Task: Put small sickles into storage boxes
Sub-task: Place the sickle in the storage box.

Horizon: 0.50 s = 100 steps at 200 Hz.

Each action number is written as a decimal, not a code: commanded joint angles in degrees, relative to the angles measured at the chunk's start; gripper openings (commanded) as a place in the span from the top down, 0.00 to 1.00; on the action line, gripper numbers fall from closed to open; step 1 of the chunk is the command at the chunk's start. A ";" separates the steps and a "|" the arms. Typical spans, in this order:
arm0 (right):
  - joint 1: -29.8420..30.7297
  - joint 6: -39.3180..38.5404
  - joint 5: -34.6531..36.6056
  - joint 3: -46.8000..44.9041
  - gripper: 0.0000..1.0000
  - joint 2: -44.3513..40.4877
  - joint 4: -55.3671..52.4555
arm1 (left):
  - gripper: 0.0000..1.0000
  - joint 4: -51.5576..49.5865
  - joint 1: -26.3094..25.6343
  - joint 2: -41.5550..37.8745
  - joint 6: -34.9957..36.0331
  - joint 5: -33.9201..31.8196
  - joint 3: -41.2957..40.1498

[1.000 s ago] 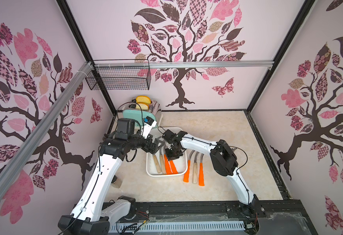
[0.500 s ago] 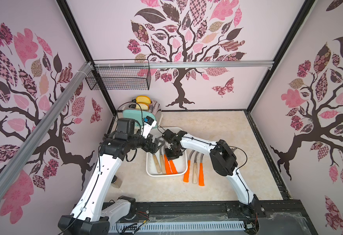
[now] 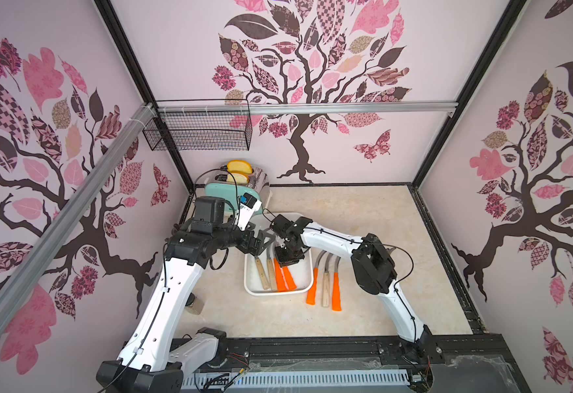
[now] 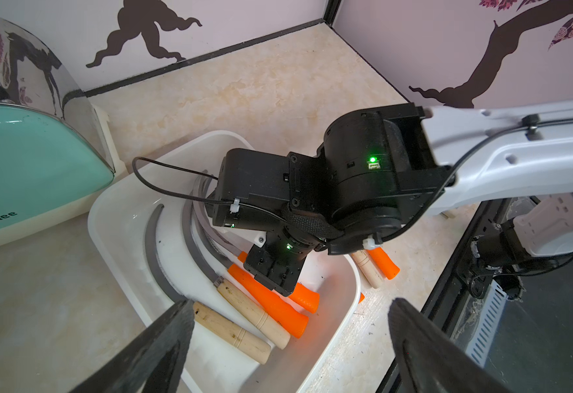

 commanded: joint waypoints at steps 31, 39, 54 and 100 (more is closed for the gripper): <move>0.31 -1.46 1.05 1.79 0.71 0.37 -2.53 | 0.06 0.29 -0.06 0.34 -0.09 0.48 1.65; 0.33 -1.37 0.79 1.54 0.71 0.36 -2.28 | 0.06 0.31 -0.09 0.33 -0.21 0.54 1.68; 0.30 -1.32 0.49 1.24 0.71 0.30 -2.00 | 0.06 0.30 -0.06 0.37 -0.24 0.53 1.68; 0.23 -1.84 2.09 2.84 0.71 -0.19 -2.92 | 0.06 0.30 -0.14 0.51 -0.25 0.36 2.32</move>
